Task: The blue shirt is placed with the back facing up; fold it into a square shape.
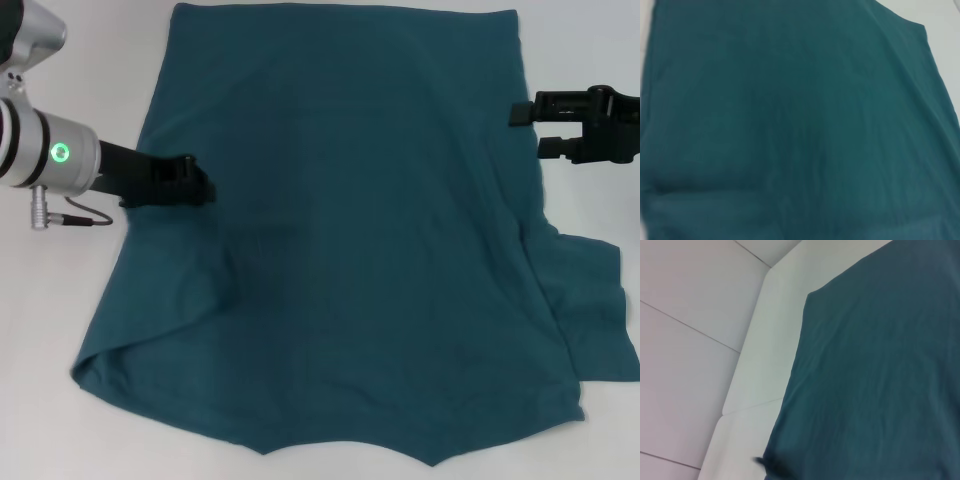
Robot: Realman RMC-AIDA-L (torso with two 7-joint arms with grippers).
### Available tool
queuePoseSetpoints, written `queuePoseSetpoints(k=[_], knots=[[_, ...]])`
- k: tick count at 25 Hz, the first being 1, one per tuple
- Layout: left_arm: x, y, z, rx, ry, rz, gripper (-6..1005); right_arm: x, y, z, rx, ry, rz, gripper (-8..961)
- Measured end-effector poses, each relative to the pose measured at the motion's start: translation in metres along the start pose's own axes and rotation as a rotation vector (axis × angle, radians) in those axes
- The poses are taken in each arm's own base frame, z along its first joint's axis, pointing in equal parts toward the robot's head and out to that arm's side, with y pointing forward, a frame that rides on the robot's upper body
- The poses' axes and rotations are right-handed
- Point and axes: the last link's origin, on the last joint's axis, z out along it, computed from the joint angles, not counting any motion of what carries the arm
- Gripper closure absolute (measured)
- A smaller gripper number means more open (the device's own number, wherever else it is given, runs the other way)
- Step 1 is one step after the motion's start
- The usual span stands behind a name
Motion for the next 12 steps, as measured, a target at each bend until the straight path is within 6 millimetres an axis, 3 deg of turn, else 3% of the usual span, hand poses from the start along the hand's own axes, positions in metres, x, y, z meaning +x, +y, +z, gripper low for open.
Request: queuePoseSetpoints(k=[5,9,10,12], knots=[[-0.001,-0.003,-0.006,-0.039,0.024,-0.009,869,0.0,0.0,0.0,0.001,-0.001,-0.008,111],[-0.006,0.007,-0.017,-0.199,0.068,0.04,800,-0.001,0.001,-0.002,0.003,0.002,-0.047,111],[-0.014,0.006,-0.034,-0.344,0.132,0.094,782,0.0,0.001,-0.003,0.0,0.01,-0.063,111],[-0.021,0.002,-0.041,-0.383,0.137,0.148,601,0.002,0.001,-0.005,-0.006,0.026,-0.102,112]])
